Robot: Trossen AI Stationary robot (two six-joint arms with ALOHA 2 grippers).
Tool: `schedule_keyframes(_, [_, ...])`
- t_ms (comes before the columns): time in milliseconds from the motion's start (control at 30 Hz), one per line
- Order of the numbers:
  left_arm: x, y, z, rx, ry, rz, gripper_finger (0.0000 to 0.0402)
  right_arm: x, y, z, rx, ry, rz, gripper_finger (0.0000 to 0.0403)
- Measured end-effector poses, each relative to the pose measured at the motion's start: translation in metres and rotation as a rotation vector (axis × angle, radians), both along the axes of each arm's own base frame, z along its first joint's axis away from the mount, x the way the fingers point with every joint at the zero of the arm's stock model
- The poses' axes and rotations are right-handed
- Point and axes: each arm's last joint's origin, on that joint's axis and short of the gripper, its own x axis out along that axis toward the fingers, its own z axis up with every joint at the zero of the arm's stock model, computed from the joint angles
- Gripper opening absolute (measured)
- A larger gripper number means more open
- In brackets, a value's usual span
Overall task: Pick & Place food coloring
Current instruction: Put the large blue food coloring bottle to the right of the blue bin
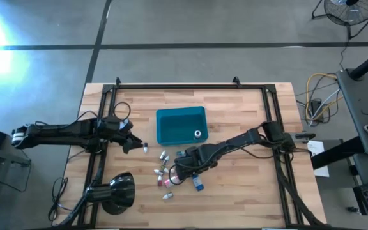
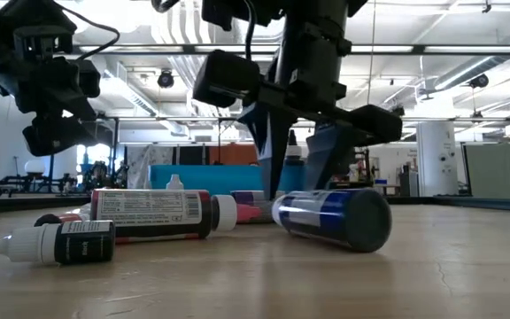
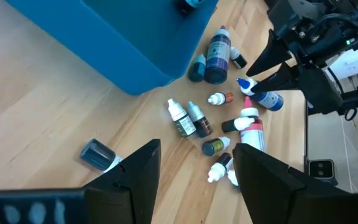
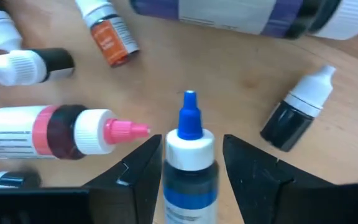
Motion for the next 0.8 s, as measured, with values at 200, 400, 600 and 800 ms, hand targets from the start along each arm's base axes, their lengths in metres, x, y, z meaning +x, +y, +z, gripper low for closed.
schedule_keyframes(200, [0.0, 0.0, 0.0, 0.019, -0.001, -0.012, 0.0178, -0.003, 0.0, -0.005, 0.022, 0.032, 0.002, 0.0162])
schedule_keyframes(400, [0.0, 0.0, 0.0, 0.021, -0.002, -0.014, 0.0178, -0.006, -0.001, -0.009, 0.016, 0.046, 0.001, 0.0158])
schedule_keyframes(600, [0.0, 0.0, -0.001, 0.02, 0.001, -0.013, 0.0178, -0.008, -0.001, -0.012, 0.008, 0.055, 0.016, 0.0125])
schedule_keyframes(800, [0.0, 0.0, -0.001, 0.02, 0.001, -0.014, 0.0178, -0.008, -0.002, -0.012, -0.001, 0.051, 0.034, 0.0105])
